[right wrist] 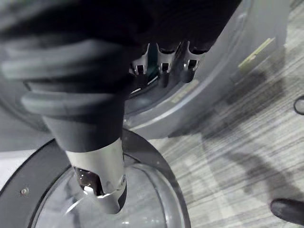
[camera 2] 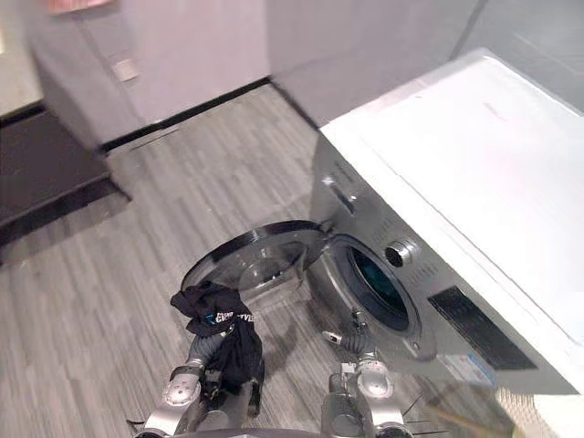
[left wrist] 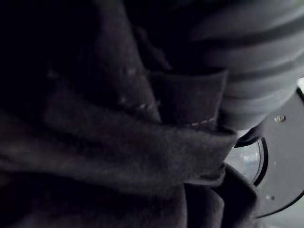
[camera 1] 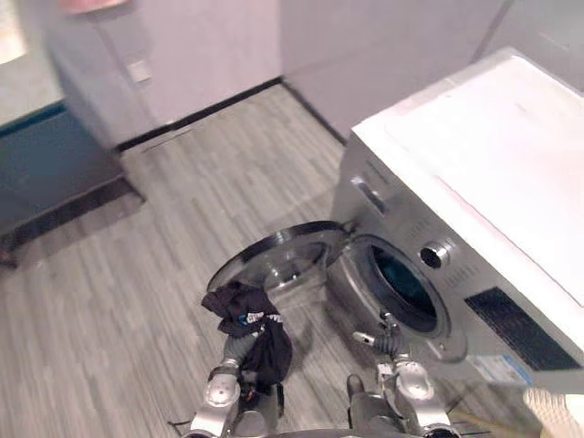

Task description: Pick up the laundry basket with both hands and put the clothes into the washing machine.

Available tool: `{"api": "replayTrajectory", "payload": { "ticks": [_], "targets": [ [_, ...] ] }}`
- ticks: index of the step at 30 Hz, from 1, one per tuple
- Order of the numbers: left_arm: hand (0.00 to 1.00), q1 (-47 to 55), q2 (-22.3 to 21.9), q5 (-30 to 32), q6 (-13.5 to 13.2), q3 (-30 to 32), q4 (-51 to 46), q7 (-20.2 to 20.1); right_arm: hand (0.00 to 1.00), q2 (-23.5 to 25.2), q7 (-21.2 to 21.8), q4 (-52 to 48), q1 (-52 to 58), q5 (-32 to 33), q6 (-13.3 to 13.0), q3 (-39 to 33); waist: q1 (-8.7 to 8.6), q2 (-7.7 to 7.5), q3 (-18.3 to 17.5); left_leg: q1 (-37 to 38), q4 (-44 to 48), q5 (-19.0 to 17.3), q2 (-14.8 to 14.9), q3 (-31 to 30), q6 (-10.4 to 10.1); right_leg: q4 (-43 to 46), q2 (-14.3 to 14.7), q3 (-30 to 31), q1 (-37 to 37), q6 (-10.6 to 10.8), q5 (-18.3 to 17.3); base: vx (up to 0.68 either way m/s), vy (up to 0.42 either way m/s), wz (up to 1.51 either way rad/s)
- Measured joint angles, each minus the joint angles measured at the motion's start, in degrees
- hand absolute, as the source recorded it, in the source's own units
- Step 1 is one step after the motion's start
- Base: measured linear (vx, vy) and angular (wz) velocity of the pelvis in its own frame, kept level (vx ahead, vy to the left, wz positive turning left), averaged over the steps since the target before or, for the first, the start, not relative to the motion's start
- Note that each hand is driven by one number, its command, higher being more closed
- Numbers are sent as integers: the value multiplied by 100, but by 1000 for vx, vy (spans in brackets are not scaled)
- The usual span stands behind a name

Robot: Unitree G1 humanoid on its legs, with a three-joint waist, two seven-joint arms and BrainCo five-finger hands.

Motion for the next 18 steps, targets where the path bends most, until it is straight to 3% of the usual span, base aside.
{"api": "replayTrajectory", "payload": {
  "ticks": [1, 2, 3, 5, 6, 8, 10, 12, 14, 16, 18],
  "targets": [
    [100, -17, 27, 2, 1, 25, -33, 3, 0, 3, 1, 25, -52, -3, 1, 27, -1, 3, -3, 26, 2, -21, 86, 306, 35, 0, -4, -199, -129, -34, 120, 37, 133, -177],
    [100, -10, 60, 5, 5, 117, -150, 0, 0, -1, 0, 44, -129, -5, 0, 109, 6, -3, -9, 70, -45, -36, 238, 711, 70, 23, -85, -1066, -273, -200, 270, 42, 70, -180],
    [100, 40, 97, 3, 13, 195, -296, 8, 0, 11, 1, 74, -158, -11, 0, 139, 14, -56, -17, 195, -137, -44, 308, 1101, 85, 131, -336, -2380, -359, -330, 220, 70, 38, -176],
    [100, 3, 99, 3, 19, 241, -366, 2, 0, -37, 0, 216, -189, -30, 4, 112, -21, -26, -12, 444, -197, -65, 402, 1555, 116, 255, -703, -3943, -274, -590, 140, 56, -2, -148],
    [100, 1, 131, 3, 14, 248, -445, -2, 0, -40, -1, 258, -180, -58, 7, 107, -9, -37, -11, 615, -251, -77, 421, 1731, 104, 263, -817, -4297, -179, -558, 244, 42, -57, -120],
    [100, -21, 188, 10, 1, 267, -452, -8, 0, -63, 2, 264, -85, -71, 8, 93, -80, 4, -16, 794, -300, -98, 462, 1743, 67, 135, -645, -4075, -82, -491, 287, 54, -121, -85],
    [100, -16, 160, 27, 1, 303, -442, -20, 0, -109, 1, 265, 6, -72, 9, 88, -109, 36, -23, 760, 108, -209, 730, 1806, -122, 3, -468, -3854, -39, -538, 225, 55, -160, -68],
    [100, -13, 113, 55, 10, 302, -434, -57, 0, -181, -8, 265, 96, -65, 6, 88, -147, 34, -17, 404, 1109, -231, 1036, 1712, -189, -105, -324, -3699, -13, -546, 193, 21, -158, -60],
    [100, 112, -29, 57, 21, 266, -432, -131, 0, -323, -19, 263, 153, -49, 3, 65, -152, 171, 49, 87, 2259, -115, 1347, 1337, -356, -195, -112, -3396, 220, -640, 245, 110, -107, -78],
    [100, 177, -92, 105, 27, 154, -425, -141, 0, -405, -44, 275, 194, -33, 5, -107, -148, 181, 68, -50, 2077, -433, 1007, 621, -351, -183, -127, -3024, 241, -634, 250, 124, 41, -85],
    [100, 162, -97, 111, 30, 133, -426, -130, 0, -412, -65, 317, 197, -33, 5, -210, -149, 150, 88, -55, 1331, -488, 652, 203, -369, -169, -188, -2751, 229, -586, 276, 75, 94, -73]
  ]
}}
